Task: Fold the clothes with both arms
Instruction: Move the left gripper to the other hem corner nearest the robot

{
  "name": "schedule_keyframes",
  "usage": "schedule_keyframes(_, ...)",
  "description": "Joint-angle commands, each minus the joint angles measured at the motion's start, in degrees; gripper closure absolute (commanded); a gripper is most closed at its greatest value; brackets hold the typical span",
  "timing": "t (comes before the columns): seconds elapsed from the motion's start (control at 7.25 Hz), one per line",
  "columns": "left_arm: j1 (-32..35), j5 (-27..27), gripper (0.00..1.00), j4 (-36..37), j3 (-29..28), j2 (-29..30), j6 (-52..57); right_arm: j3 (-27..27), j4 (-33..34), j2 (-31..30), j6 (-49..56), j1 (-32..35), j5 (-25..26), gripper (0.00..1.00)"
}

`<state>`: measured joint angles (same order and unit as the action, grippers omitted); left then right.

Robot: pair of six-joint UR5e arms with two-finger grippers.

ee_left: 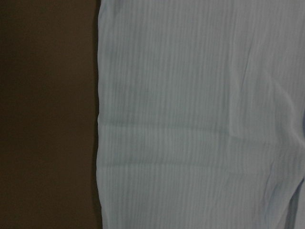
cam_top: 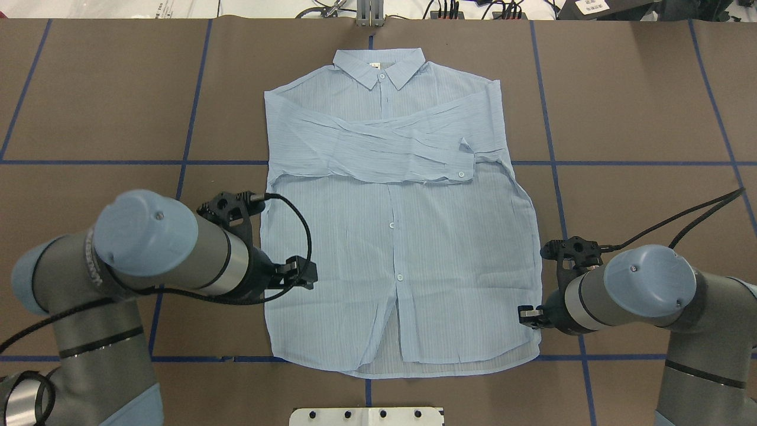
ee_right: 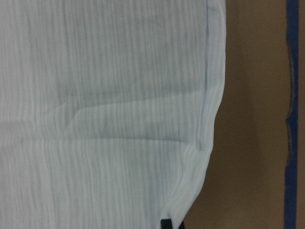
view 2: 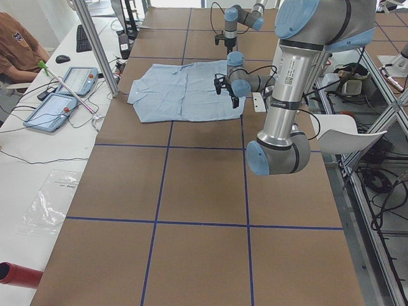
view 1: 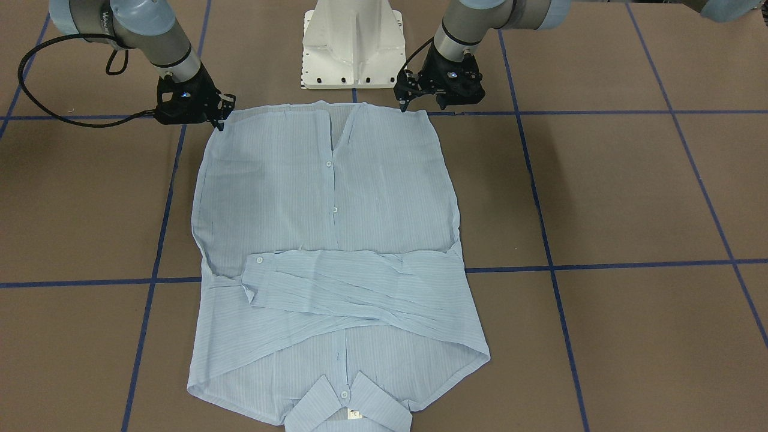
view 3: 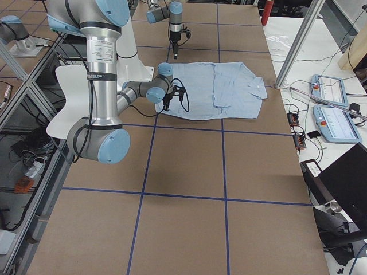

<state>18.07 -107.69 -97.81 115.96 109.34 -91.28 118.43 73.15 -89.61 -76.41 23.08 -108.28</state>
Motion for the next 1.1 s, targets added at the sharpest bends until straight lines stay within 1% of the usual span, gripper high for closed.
schedule_keyframes(0.0,-1.89,0.99,0.14,1.4,-2.83,-0.01,-0.92,-0.04,-0.03,0.14,0.03,1.26,-0.09,1.0)
schedule_keyframes(0.69,-2.68,1.78,0.35,1.57,-5.31,0.52,-1.62,-0.12,-0.03,0.4,0.03,1.44,-0.01,1.0)
schedule_keyframes(0.97,-2.68,1.78,0.41,1.57,-5.92,0.96,-1.62,-0.13,-0.03,0.4,0.03,1.53,-0.09,1.0)
